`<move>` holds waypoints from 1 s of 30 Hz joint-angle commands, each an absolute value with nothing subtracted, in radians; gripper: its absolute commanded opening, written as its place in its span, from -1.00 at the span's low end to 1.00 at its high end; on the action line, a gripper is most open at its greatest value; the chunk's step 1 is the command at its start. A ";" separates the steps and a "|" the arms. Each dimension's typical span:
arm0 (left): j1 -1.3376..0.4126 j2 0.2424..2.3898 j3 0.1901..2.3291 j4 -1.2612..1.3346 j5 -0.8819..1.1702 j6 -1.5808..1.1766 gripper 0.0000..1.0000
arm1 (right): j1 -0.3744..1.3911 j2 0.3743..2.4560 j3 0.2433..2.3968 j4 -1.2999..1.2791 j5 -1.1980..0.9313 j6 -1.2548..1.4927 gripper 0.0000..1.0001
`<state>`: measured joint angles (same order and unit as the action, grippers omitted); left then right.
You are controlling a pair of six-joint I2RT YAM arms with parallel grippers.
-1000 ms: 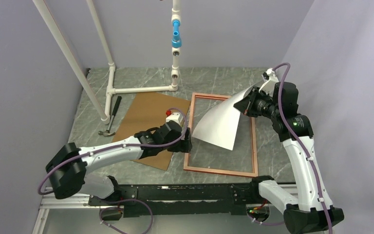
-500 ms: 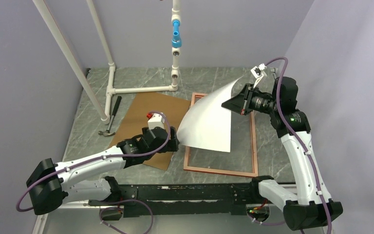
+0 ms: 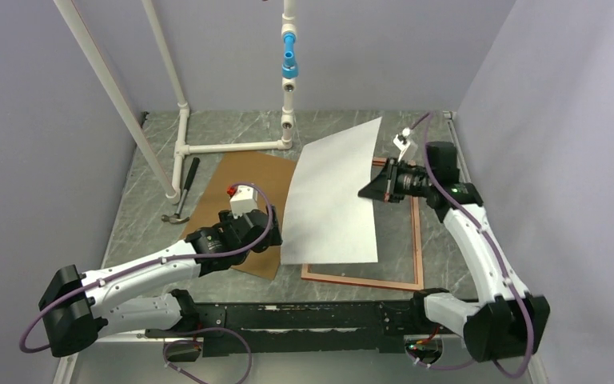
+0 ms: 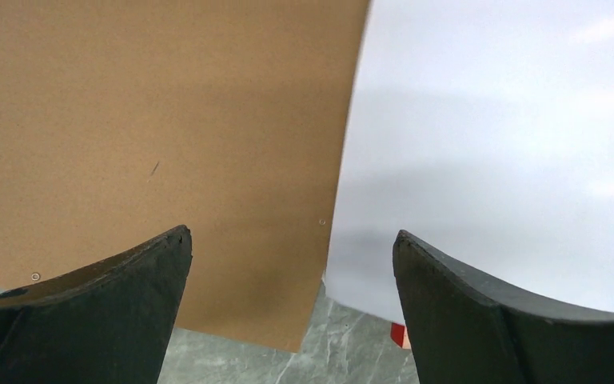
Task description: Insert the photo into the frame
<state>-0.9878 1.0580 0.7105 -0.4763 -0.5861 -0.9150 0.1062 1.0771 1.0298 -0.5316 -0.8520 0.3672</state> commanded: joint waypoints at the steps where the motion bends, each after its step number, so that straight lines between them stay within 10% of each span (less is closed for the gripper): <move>1: -0.986 1.046 0.710 -0.485 -0.628 -0.934 0.96 | 0.097 1.150 0.928 -0.590 -0.687 0.321 -1.00; 30: -0.978 1.252 0.784 -0.425 -0.480 -0.909 0.94 | 0.068 1.235 0.928 -0.681 -0.189 0.291 -1.00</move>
<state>-0.9840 1.2259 0.7376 -0.4664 -0.5282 -0.9188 0.0727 1.2297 0.8597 -0.6544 -0.2245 0.3157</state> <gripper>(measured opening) 0.972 0.007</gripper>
